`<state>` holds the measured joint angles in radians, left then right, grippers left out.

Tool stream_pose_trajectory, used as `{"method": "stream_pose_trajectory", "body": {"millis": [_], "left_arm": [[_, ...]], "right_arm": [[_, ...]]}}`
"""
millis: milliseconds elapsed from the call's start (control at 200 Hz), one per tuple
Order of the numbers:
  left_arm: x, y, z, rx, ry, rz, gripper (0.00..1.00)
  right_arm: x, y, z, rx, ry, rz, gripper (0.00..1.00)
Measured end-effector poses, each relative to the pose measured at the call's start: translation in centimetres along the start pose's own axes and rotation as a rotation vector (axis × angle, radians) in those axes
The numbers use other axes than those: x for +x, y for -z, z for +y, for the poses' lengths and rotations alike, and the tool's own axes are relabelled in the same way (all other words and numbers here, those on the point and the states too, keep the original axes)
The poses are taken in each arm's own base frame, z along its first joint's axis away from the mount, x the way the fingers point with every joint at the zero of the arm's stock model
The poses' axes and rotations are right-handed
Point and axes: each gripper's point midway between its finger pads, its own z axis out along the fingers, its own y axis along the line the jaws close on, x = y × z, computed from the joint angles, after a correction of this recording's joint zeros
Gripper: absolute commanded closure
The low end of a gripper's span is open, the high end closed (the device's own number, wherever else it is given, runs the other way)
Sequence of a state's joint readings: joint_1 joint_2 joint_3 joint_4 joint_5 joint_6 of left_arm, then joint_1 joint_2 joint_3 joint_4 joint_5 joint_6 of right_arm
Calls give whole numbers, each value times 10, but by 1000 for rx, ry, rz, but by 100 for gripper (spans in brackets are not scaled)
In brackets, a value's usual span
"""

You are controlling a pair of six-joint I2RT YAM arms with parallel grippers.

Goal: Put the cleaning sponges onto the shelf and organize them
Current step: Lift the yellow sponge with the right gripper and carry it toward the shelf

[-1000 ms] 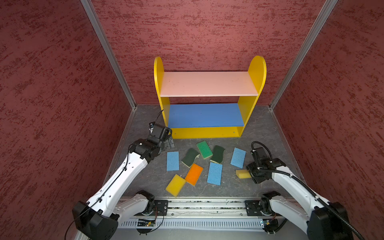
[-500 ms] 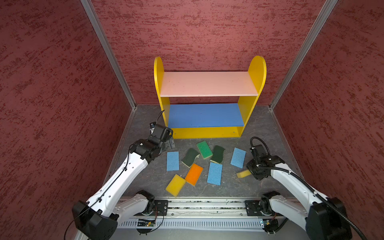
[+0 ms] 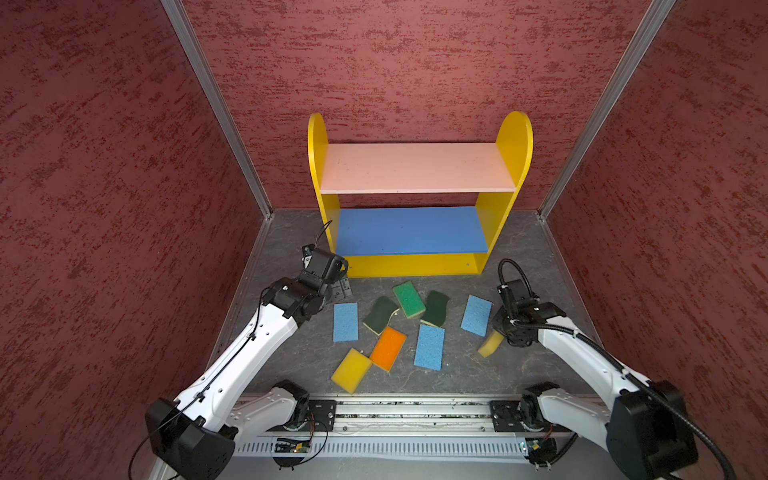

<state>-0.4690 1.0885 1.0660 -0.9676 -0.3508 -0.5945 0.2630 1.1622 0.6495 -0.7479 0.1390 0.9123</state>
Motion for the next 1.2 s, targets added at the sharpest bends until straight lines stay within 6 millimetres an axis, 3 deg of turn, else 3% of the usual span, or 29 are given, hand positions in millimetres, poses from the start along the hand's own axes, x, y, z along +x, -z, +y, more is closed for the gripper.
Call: {"method": "stream_pose_trajectory", "body": {"millis": [220, 481, 606, 1022, 1202], "left_arm": [[-1, 0, 0, -1, -1, -5, 5], [-1, -3, -2, -4, -2, -4, 5], [-3, -3, -4, 2, 2, -12, 5], [-8, -3, -7, 18, 13, -29, 5], [-5, -5, -8, 23, 12, -21, 5]], "right_arm": [[-12, -1, 6, 24, 59, -21, 81], [-59, 6, 4, 74, 87, -107, 83], [-72, 3, 0, 105, 137, -118, 84], [-95, -25, -20, 243, 290, -54, 81], [-102, -33, -17, 254, 316, -47, 78]]}}
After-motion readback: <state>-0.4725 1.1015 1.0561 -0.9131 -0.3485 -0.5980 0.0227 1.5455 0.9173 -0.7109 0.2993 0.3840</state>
